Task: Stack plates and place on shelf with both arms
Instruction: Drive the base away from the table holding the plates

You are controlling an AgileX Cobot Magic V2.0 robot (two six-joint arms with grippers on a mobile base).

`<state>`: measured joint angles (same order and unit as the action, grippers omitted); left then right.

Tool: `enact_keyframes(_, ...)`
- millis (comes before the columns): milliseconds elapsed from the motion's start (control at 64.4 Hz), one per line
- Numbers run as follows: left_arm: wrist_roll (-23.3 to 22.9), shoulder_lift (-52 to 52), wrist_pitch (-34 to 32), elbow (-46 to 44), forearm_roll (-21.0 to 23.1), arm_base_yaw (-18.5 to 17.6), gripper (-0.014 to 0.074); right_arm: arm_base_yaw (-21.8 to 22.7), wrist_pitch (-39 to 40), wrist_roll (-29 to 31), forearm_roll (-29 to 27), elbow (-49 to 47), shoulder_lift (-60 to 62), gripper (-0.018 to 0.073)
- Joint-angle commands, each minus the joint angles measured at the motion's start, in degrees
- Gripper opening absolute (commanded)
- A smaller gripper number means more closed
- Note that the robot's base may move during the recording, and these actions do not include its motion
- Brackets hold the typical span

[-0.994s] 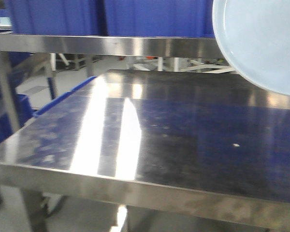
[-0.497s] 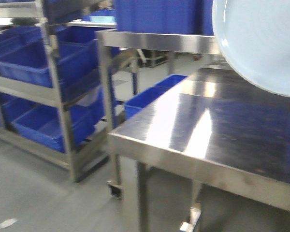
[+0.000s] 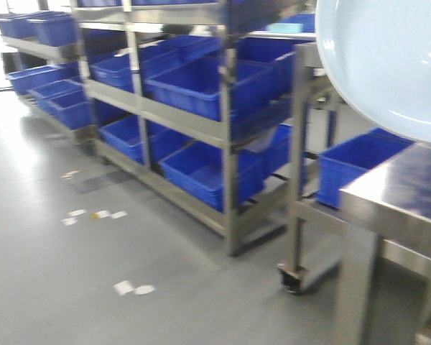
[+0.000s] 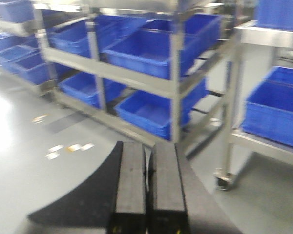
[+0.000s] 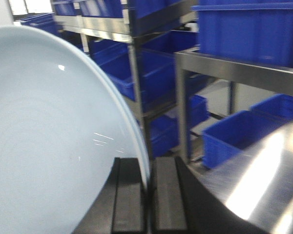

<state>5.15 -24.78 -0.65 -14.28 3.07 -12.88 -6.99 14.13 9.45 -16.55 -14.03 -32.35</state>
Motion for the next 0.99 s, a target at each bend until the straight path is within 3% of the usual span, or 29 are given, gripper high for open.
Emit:
enact_keyframes(0, -0.5, -0.2, -4.9, -1.7, 0.1, 0.1, 0.0082, 0.3, 5.4, 0.1, 0.6, -1.7, 0.2, 0.0056)
enact_keyframes(978, -0.5, -0.2, -4.9, -1.7, 0.1, 0.1, 0.0082, 0.3, 5.4, 0.1, 0.6, -1.7, 0.2, 0.0056)
